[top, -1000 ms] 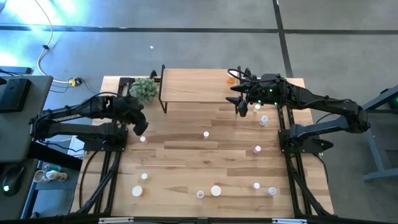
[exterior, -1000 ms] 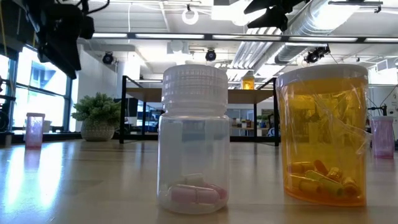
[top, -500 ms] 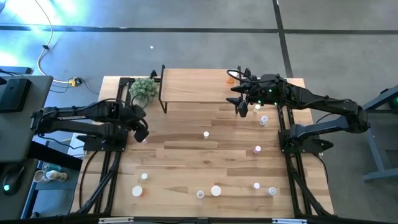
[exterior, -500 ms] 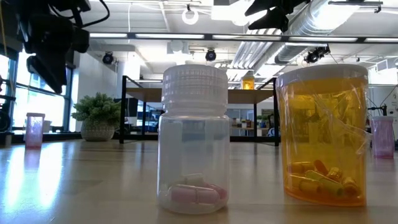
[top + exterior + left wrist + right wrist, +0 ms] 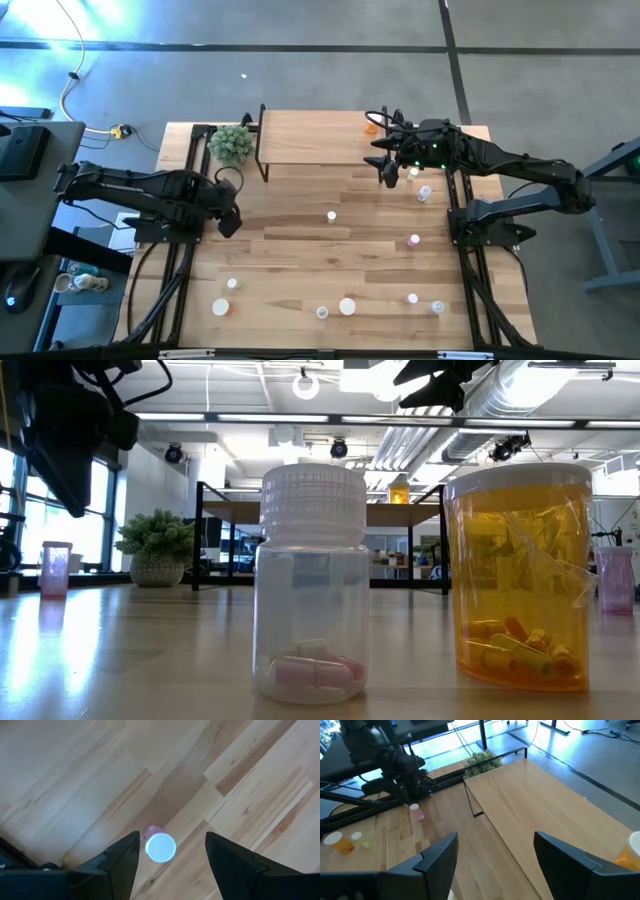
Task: Pick and place medicine bottles onto shelf by color
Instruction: Put the top left pink pill bottle on the shelf
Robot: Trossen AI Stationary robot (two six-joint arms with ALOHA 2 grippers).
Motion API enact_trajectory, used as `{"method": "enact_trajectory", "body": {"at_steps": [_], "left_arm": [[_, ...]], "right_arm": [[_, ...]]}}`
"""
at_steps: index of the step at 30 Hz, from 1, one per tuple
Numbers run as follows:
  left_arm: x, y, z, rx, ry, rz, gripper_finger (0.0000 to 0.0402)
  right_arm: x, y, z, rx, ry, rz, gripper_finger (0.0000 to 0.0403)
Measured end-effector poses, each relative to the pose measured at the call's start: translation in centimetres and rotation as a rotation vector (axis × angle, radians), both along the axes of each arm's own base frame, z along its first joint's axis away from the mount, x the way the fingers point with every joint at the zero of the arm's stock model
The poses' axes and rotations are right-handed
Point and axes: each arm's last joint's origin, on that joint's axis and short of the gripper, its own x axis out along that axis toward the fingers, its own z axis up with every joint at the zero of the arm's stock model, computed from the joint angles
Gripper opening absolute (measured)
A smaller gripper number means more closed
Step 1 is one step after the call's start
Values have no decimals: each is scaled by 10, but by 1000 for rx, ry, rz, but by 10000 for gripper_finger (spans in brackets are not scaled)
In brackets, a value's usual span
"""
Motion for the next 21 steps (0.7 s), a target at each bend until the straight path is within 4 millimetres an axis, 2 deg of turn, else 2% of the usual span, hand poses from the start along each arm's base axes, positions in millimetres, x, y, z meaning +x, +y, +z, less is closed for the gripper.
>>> {"method": "enact_trajectory", "body": {"at_steps": [21], "left_arm": [[25, -8, -28, -24, 218, 47, 216]], "right_arm": [[0, 0, -1, -5, 11, 3, 252]]}}
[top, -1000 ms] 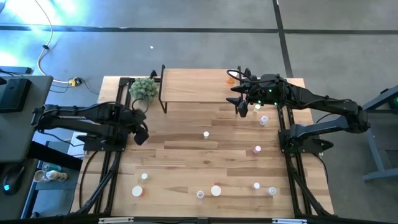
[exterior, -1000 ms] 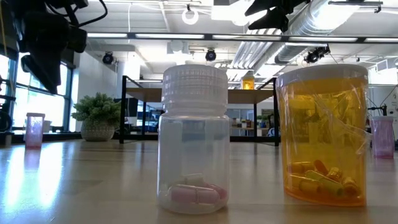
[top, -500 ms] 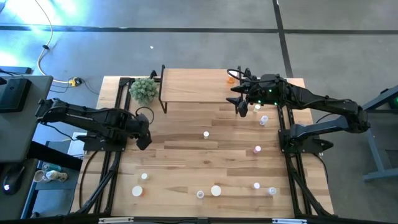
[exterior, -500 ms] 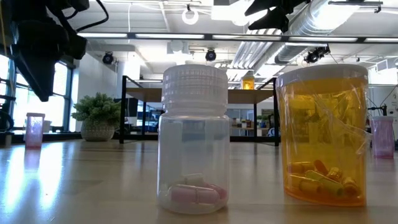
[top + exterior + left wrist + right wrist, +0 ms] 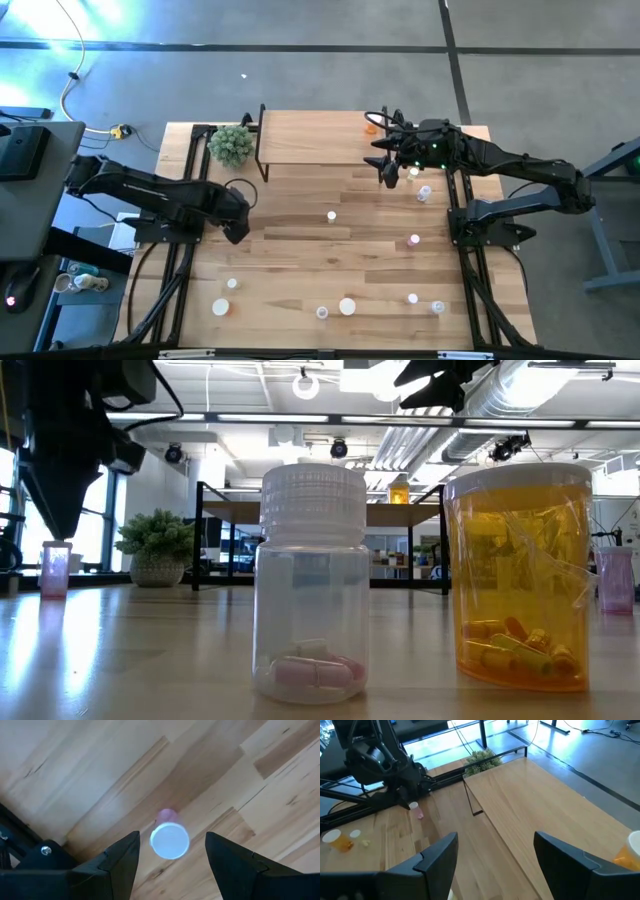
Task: Pick and place medicine bottles onto shelf by color
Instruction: Put the top left pink pill bottle on the shelf
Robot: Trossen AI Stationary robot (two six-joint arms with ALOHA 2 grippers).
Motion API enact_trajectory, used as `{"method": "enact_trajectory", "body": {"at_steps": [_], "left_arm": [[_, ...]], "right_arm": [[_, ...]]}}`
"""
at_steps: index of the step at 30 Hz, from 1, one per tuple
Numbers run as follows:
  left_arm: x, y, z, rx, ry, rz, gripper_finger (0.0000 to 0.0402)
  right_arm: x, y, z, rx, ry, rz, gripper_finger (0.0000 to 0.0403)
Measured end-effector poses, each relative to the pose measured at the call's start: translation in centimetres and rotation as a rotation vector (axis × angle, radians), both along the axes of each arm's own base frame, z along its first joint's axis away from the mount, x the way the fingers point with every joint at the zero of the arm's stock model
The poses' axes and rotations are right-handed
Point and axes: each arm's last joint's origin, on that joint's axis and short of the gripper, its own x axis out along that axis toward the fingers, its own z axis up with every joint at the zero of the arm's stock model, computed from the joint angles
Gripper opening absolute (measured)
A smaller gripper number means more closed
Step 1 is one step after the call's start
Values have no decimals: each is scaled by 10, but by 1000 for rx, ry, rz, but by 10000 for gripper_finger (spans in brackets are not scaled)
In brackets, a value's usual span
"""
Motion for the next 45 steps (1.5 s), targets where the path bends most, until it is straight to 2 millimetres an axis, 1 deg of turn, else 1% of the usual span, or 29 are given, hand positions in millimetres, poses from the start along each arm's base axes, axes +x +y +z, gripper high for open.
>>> {"method": "enact_trajectory", "body": {"at_steps": [6, 14, 18, 30, 33, 36, 40, 45], "left_arm": [[6, 0, -8, -6, 55, -10, 216], [10, -1, -14, -19, 92, -23, 212], [11, -1, -15, -32, 99, -46, 194], [11, -1, -15, -28, 102, -77, 115], [11, -1, -15, -26, 103, -91, 106], [11, -1, -15, -17, 102, -111, 106], [17, 0, -6, -7, 74, -158, 113], [29, 6, 17, 11, 1, -223, 111]], "right_arm": [[0, 0, -1, 3, 12, 0, 252], [0, 0, -1, 3, 12, 0, 252], [0, 0, -1, 3, 12, 0, 252], [0, 0, -1, 3, 12, 0, 252], [0, 0, -1, 3, 12, 0, 252], [0, 0, -1, 3, 12, 0, 252], [0, 0, -1, 3, 12, 0, 252], [0, 0, -1, 3, 12, 0, 252]]}}
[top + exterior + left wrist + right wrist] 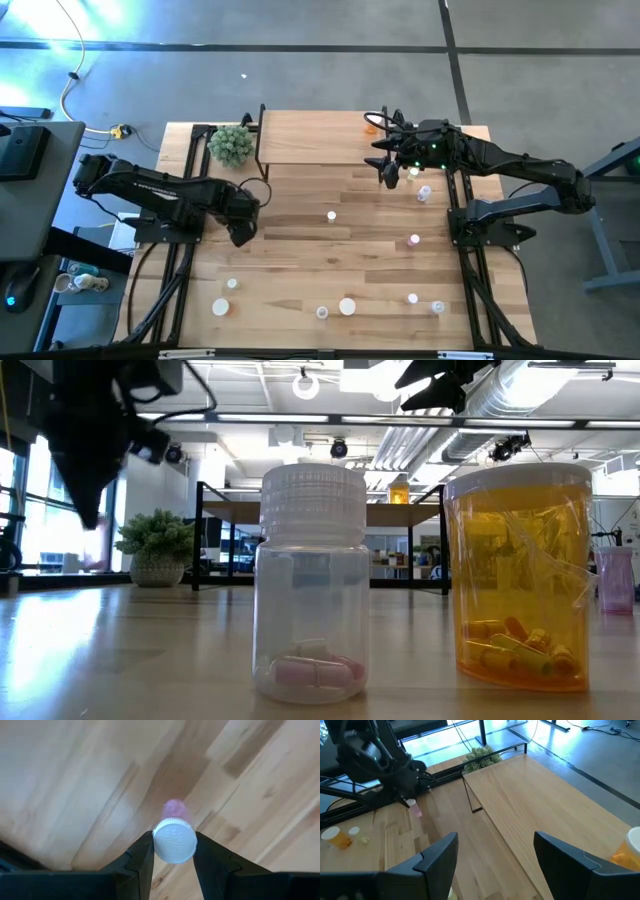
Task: Pick and place medicine bottles onto shelf by color
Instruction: Put the top left pink pill bottle on the shelf
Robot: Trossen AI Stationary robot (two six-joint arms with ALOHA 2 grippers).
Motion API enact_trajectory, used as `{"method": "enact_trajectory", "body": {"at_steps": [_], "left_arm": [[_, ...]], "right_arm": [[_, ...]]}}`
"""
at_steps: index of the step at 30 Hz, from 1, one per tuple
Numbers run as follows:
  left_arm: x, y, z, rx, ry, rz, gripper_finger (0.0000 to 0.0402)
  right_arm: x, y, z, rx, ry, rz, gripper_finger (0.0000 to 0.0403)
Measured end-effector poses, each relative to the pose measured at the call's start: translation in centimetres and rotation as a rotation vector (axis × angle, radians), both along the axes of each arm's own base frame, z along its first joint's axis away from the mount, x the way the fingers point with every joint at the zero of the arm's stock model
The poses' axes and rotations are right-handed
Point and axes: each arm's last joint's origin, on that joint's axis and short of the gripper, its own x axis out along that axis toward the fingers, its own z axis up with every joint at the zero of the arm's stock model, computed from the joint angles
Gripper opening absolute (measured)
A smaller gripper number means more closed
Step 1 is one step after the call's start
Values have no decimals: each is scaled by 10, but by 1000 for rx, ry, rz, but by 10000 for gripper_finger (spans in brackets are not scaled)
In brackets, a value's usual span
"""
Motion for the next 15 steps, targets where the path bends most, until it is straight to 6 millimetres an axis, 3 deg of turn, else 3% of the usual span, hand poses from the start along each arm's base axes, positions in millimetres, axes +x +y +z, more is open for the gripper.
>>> {"method": "enact_trajectory", "body": {"at_steps": [8, 15], "left_arm": [[13, 21, 56, 38, -111, -69, 112], [16, 54, 117, 171, -258, -90, 111]], "right_arm": [[0, 0, 0, -3, 1, 1, 252], [0, 0, 0, -23, 8, 10, 252]]}}
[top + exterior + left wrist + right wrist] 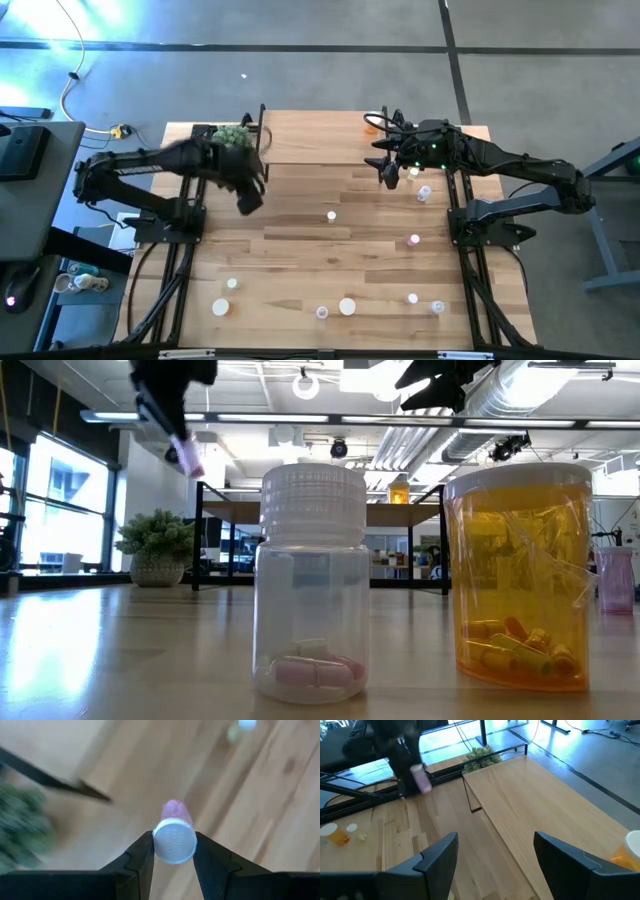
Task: Pick and place medicine bottles onto shelf by color
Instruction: Put the top left pink pill bottle on the shelf
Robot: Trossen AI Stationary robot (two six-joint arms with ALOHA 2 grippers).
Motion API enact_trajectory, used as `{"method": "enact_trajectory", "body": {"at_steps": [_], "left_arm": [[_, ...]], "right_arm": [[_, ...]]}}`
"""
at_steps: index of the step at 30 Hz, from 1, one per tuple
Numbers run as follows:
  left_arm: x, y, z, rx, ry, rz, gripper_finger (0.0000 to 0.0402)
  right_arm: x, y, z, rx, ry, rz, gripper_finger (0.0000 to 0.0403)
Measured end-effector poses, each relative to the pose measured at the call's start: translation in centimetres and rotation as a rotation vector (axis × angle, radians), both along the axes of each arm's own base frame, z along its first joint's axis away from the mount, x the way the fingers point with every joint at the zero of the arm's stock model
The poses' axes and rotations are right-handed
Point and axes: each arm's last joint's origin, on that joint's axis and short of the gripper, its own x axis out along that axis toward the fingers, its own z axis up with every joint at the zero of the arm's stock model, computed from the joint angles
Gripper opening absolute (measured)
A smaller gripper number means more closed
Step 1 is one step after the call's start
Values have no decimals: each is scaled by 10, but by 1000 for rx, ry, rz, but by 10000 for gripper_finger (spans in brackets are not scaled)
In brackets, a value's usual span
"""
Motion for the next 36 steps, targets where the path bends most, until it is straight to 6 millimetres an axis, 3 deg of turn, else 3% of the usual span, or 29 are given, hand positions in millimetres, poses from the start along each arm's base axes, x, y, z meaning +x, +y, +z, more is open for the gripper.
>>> {"method": "enact_trajectory", "body": {"at_steps": [7, 13, 18, 26, 36], "left_arm": [[4, 43, 55, 204, -70, 48, 111], [11, 89, 80, 303, -44, 111, 111], [17, 127, 80, 272, 20, 129, 111], [21, 174, 64, 83, 103, 139, 111], [35, 210, 43, -13, 188, 167, 111]], "right_arm": [[0, 0, 0, 0, 3, 0, 252], [-1, 0, -2, 9, 26, -1, 252], [-2, 0, -4, 18, 37, -3, 252], [-2, 0, -4, 19, 42, -3, 252], [-2, 1, -5, 21, 49, -3, 252]]}}
